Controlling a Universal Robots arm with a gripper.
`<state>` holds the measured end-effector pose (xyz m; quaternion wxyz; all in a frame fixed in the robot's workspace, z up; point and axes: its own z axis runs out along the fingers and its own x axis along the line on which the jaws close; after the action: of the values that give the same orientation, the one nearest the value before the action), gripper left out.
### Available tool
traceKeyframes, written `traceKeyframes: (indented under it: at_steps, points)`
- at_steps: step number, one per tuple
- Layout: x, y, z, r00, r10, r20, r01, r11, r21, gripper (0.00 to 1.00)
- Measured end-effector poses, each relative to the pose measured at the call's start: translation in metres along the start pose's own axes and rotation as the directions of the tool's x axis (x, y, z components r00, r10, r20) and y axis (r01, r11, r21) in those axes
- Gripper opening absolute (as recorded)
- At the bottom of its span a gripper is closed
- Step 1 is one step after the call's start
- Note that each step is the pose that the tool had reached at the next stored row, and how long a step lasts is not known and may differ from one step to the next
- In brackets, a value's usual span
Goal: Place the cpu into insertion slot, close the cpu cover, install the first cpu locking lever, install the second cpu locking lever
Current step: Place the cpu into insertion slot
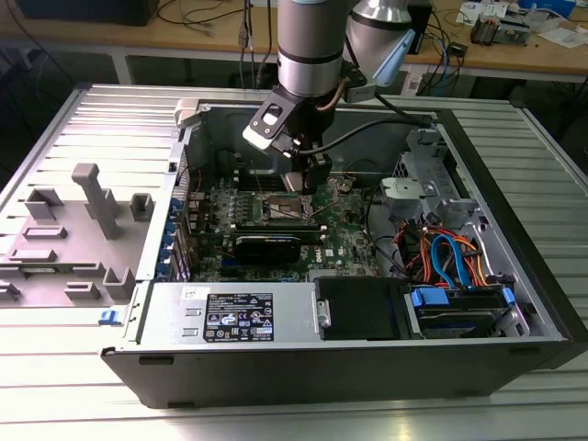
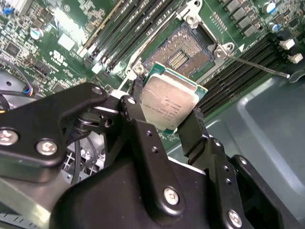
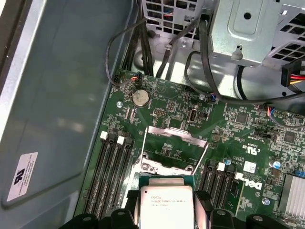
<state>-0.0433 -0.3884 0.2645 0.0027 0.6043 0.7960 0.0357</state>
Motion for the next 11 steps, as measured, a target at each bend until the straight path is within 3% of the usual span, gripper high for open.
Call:
traceKeyframes:
  at_steps: [1,3,11]
  points:
    - [0.0,0.0,0.0,1.0,0.0,-0.0003,0.0,1.0,-0.0001,0.55]
    - [0.0,0.0,0.0001,1.0,0.0,-0.0071,0.0,1.0,-0.0022,0.55]
    - [0.0,0.0,0.0001,1.0,0.0,-0.0081,0.0,1.0,-0.0024,0.55]
